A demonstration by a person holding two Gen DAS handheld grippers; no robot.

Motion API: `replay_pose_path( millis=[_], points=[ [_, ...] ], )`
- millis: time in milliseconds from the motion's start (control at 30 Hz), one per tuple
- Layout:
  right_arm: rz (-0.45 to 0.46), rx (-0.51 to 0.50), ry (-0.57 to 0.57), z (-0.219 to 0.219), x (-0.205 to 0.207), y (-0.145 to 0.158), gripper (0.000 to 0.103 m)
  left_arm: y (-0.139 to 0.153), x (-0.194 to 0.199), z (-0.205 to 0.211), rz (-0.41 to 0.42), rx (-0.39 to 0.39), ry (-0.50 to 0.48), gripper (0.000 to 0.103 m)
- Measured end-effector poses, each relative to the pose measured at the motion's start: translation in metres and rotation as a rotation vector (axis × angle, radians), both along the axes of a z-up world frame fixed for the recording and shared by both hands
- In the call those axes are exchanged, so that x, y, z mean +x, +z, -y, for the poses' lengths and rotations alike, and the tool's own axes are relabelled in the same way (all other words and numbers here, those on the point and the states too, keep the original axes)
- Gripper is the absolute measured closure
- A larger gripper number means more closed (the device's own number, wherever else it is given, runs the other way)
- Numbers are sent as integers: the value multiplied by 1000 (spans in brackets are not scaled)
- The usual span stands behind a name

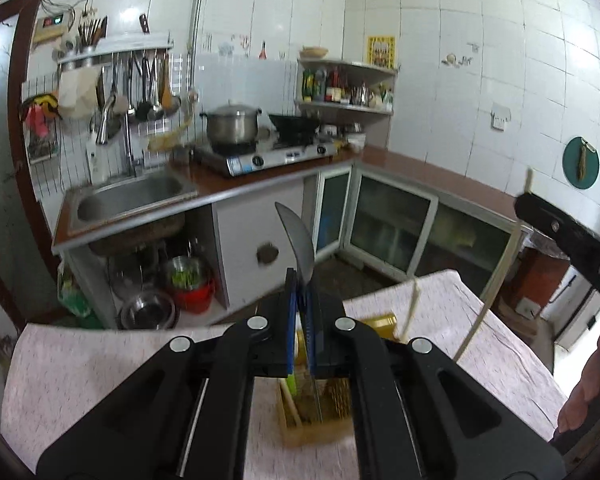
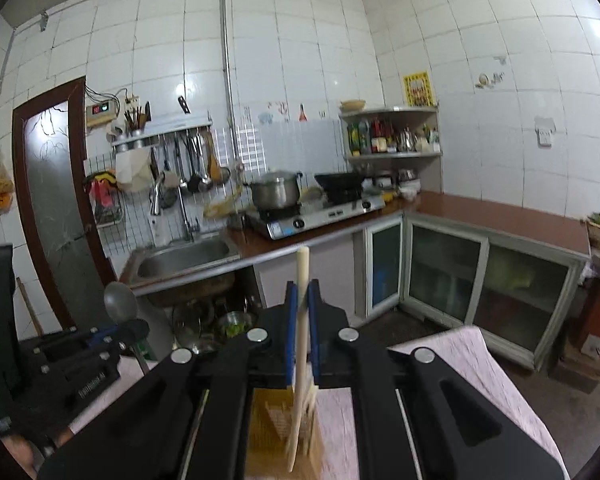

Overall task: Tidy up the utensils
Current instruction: 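Carry the spoon above the yellow holder with the left tool while the right tool carries the chopstick there, then lower the spoon into the holder and open the left tool while the right tool releases the chopstick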

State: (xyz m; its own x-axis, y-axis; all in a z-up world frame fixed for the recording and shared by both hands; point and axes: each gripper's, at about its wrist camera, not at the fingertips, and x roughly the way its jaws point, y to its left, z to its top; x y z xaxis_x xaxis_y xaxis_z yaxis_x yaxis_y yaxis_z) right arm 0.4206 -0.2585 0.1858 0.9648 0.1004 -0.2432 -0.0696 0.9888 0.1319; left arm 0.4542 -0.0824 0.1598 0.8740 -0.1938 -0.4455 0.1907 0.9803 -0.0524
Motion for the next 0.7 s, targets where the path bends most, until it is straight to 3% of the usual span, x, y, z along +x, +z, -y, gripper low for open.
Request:
replay_pose_path(
  millis=[100, 267, 567, 600, 667, 700],
  points=[
    [26, -21, 6, -7, 17, -14, 97, -16, 12, 6, 38, 3, 1, 100],
    [-27, -38, 42, -8, 33, -69, 97, -55, 19, 12, 65, 13, -15, 100],
    [-134, 12, 122, -4, 35, -118, 94, -103, 22, 2, -60, 3, -35, 100],
    [-147, 25, 121, -2, 33, -118, 94, -103, 22, -1, -85, -10, -36, 95],
    [-161, 38, 115, 1, 27, -118, 93, -100, 16, -6, -110, -35, -44, 77],
    [-166, 39, 110, 2, 23, -116, 93, -95, 10, -10, -111, -49, -35, 60]
  ],
)
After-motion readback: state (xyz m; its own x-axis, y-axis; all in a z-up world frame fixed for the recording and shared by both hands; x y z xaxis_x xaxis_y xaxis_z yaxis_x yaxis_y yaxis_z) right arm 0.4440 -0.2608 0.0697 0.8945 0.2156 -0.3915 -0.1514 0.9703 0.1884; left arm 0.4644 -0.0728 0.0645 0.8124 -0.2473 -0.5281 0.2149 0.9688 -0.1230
